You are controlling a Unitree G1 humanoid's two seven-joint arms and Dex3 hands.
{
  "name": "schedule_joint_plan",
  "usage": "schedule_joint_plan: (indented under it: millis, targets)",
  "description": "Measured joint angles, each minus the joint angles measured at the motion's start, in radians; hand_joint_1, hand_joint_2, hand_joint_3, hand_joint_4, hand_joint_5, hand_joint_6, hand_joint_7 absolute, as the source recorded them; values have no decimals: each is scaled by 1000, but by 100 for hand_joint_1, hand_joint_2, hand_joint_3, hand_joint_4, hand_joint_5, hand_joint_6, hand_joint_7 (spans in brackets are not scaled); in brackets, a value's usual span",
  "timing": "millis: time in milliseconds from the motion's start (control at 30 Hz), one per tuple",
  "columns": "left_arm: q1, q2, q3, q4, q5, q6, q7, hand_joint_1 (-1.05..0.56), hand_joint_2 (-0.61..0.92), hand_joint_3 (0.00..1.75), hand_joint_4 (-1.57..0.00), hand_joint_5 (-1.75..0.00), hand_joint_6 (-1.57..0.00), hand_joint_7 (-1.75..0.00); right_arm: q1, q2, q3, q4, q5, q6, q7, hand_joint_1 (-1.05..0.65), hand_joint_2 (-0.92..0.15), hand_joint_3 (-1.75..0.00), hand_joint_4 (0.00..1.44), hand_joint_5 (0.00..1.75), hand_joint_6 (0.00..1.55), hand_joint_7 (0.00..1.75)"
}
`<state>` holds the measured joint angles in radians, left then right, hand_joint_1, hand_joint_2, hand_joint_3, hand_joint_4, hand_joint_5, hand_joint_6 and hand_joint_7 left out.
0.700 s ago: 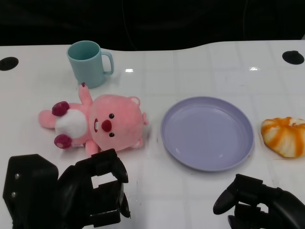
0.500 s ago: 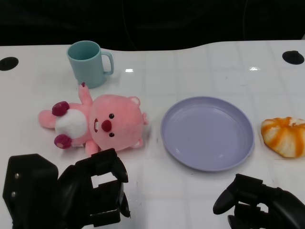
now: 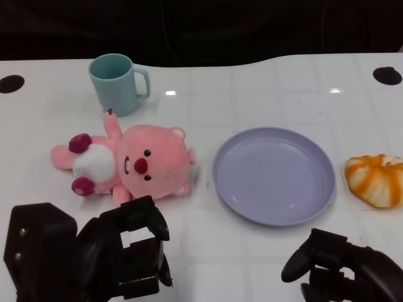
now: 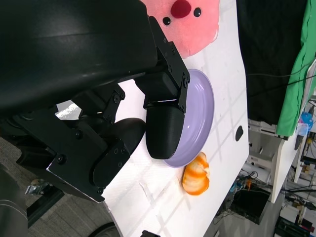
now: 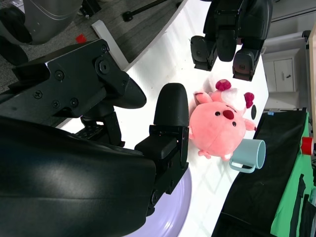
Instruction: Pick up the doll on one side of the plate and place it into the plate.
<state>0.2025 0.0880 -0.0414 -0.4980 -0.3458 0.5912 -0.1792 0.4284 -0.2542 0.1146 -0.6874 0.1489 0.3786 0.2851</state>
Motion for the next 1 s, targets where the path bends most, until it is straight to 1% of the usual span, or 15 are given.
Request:
schedule_joint_plan:
  millis: [333, 433, 567, 633, 700, 800, 933, 1000]
  targets:
    - [0, 0, 0, 0, 0, 0, 0, -6, 44, 143, -88, -175, -73, -173, 0, 0, 0, 0, 0, 0, 0, -8, -63, -108, 64, 175, 51, 138]
    - [0, 0, 2, 0, -2, 0, 0, -6, 45, 142, -86, -175, -75, -168, 0, 0, 0, 0, 0, 0, 0, -8, -64, -107, 64, 175, 51, 138]
    - [-1, 0, 5, 0, -6, 2, 0, -4, 48, 139, -82, -173, -80, -151, -1, 0, 0, 0, 0, 0, 0, -9, -64, -107, 64, 175, 51, 138]
    - [-1, 0, 7, 0, -6, -2, 0, -2, 47, 139, -82, -169, -82, -142, -2, 0, 0, 1, 0, 0, 0, -9, -64, -107, 64, 175, 51, 138]
    - [-1, -3, 7, 1, -3, -21, 0, -2, 46, 139, -81, -166, -80, -136, -3, 0, 0, 3, 0, 0, -1, -9, -64, -107, 64, 175, 51, 138]
    - [-3, -12, 11, 11, 0, -61, 0, -7, 45, 137, -79, -160, -76, -127, -4, 1, 0, 3, -1, 0, -3, -9, -64, -107, 64, 175, 51, 138]
    - [-3, -19, 24, 11, 0, -91, 0, -14, 43, 134, -73, -154, -72, -120, -4, 2, 0, 6, -1, -1, -3, -9, -64, -107, 65, 175, 51, 138]
    - [-3, -24, 36, 11, -3, -96, 0, -18, 41, 131, -71, -149, -70, -113, -4, 3, 0, 6, -1, -1, -4, -8, -64, -107, 66, 175, 51, 138]
